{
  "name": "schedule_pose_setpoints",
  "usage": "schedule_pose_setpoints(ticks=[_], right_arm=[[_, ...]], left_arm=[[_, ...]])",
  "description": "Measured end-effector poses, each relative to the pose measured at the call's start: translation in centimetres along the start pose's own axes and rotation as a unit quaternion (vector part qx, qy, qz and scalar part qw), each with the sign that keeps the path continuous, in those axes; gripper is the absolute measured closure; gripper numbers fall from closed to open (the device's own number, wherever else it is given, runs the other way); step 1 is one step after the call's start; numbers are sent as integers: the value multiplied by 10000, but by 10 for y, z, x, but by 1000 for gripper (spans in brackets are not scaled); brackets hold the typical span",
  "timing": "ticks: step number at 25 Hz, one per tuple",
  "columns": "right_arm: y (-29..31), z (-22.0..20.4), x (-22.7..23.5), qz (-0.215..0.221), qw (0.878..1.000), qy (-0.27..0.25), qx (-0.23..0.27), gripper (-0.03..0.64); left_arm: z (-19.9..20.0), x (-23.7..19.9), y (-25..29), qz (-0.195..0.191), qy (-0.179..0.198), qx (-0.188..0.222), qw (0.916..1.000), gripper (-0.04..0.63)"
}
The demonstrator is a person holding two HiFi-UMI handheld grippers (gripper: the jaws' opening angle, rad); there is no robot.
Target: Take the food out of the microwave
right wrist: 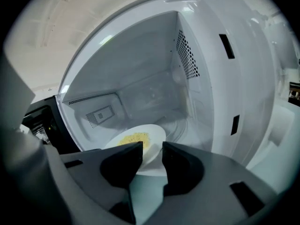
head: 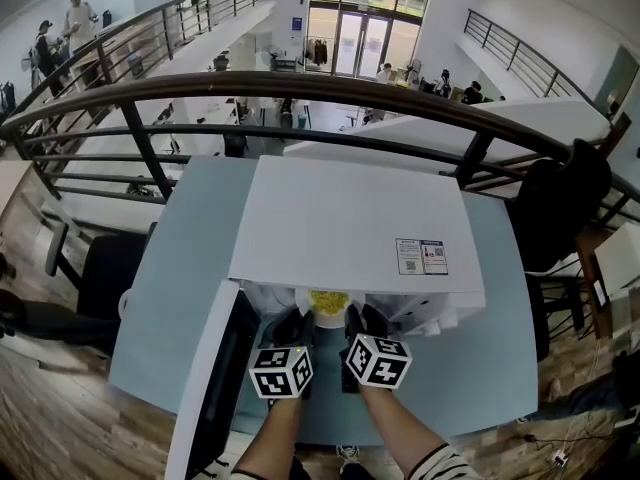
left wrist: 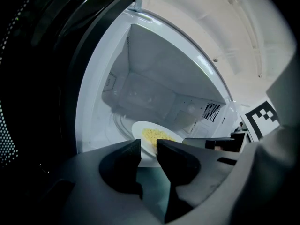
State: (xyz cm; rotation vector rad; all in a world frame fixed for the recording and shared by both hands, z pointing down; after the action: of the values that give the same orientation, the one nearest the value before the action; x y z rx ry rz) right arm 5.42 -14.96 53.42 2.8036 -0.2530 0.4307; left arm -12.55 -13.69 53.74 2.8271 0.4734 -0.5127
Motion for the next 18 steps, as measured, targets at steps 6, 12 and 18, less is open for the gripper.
schedule_pose_setpoints(ticks=[6,12,18], right_arm=[[-8,-3,3,39,10000,6,31,489],[-7,-6,8,82,9991,389,129,480],[-1,-7,12,171,9958,897,91,479]], left_arm=[[-2,3,-7,69,-16,42,10000,488],[-5,-4,-10,243,-349,153,9990,451],[-5,-6,-2,126,-674,121,9976,453]])
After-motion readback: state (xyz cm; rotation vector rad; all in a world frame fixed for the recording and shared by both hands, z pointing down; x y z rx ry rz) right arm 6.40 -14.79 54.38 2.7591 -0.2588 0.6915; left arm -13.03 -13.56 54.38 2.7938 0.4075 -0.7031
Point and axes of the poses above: the fingertips, and each gripper's own axes: y forward along the fingers, x to its right, z out of its top, the point moved 9 cm from there along -y, backward along the fingers, and after that the axes turned 13 degrees about x, right-handed, at the moved point
